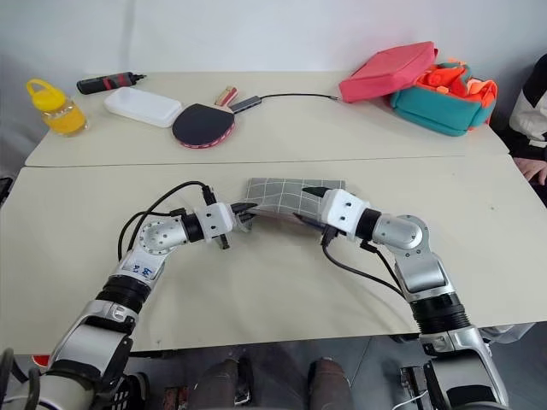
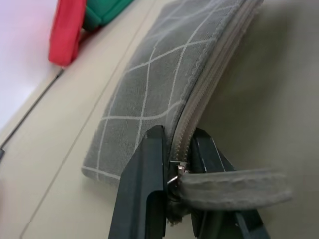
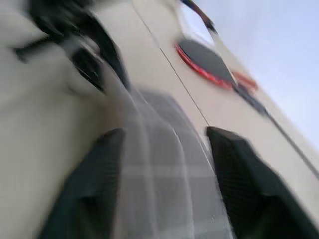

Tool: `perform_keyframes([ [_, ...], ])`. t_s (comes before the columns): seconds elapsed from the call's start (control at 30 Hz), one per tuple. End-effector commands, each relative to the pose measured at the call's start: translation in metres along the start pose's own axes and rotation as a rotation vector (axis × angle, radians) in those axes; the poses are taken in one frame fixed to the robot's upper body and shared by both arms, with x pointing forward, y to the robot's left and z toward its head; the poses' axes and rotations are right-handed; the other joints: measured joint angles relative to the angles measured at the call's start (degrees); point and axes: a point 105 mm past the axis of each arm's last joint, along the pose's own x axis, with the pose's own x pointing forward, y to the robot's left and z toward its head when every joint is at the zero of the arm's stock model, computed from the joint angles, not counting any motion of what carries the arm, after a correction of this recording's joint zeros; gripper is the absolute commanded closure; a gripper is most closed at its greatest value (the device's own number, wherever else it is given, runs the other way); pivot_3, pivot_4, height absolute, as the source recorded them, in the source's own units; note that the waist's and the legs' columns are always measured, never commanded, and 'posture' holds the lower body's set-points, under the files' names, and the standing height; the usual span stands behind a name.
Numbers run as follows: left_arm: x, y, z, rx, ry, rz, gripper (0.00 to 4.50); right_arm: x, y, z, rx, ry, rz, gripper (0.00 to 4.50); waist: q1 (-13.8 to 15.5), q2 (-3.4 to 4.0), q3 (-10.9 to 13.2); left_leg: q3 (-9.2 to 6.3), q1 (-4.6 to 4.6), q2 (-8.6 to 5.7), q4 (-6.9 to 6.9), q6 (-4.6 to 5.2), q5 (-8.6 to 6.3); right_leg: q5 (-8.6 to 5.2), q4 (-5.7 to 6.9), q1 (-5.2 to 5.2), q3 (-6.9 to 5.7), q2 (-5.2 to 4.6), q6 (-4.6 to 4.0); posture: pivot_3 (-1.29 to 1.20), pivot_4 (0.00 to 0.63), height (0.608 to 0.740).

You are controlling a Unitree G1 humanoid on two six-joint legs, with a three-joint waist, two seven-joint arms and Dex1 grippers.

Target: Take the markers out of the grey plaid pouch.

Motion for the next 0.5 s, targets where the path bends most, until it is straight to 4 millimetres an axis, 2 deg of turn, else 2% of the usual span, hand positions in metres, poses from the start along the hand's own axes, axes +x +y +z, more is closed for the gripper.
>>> perform_keyframes([
  [0.03,0.001,0.001,0.009,0.008,0.005,-0.010,4.28,0.002,0.011,0.004,-0.159,0.048,0.072,1.48,0.0,0.00,0.0,0.01,-0.01,0.00,0.03,0.00,0.00,0.00,0.01,0.00,0.00,0.00,0.00,0.00,0.150,0.740],
  [0.17,0.000,0.002,0.021,-0.035,-0.017,-0.007,4.28,0.005,0.005,-0.018,-0.405,0.177,0.035,1.48,0.0,0.00,0.0,0.02,-0.02,0.00,0.06,0.00,0.00,0.00,0.01,0.00,0.01,0.00,0.00,0.00,0.150,0.740],
  [0.33,-0.004,0.008,0.032,-0.068,-0.027,0.001,4.28,0.002,-0.009,-0.030,-0.487,0.225,-0.028,1.48,0.0,0.00,0.0,0.02,-0.02,0.00,0.06,-0.01,0.01,0.00,0.02,-0.02,0.02,0.00,0.00,0.00,0.150,0.740],
  [0.43,-0.005,0.012,0.039,-0.138,-0.054,0.025,4.28,-0.001,-0.007,-0.041,-0.525,0.260,0.004,1.48,0.0,0.00,0.0,0.02,-0.02,0.00,0.06,-0.01,0.01,0.00,0.02,-0.02,0.03,0.00,0.00,0.00,0.150,0.740],
  [0.5,-0.006,0.014,0.042,-0.145,-0.057,0.026,4.28,-0.001,-0.011,-0.041,-0.514,0.257,-0.022,1.86,0.0,0.00,0.0,0.02,-0.01,0.01,0.05,-0.01,0.01,0.00,0.02,-0.01,0.03,0.00,0.00,0.00,0.150,0.740],
])
